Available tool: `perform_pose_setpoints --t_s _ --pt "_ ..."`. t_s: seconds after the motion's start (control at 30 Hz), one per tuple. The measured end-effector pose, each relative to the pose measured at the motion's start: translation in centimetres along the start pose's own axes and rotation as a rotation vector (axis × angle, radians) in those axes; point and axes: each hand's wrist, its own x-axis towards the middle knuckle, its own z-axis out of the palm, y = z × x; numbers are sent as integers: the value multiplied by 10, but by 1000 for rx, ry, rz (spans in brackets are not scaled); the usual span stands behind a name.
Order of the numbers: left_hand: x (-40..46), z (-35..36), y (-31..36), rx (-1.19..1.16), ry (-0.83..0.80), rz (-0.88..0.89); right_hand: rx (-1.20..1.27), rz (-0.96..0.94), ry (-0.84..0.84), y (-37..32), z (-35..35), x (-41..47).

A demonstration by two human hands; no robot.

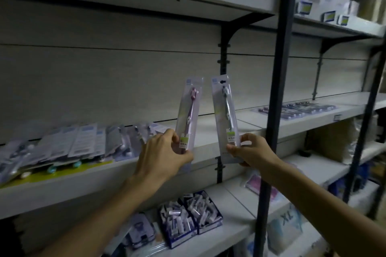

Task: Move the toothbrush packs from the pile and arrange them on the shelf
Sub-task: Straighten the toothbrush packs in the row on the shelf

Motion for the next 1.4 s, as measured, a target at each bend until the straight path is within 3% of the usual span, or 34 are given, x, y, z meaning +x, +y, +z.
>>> perform_pose_setpoints --t_s 0.4,0.67,1.0,1.4 --pt "22 139 176 -129 -158 118 -42 11 105 53 -209 21" --pt "32 215 264 -166 -258 124 -58 24 165 88 -306 46" --pt "98 287 311 -122 -259 31 -65 15 242 139 -373 122" --pt "197 361 323 -39 -188 -153 -113 -104 158 147 -424 263"
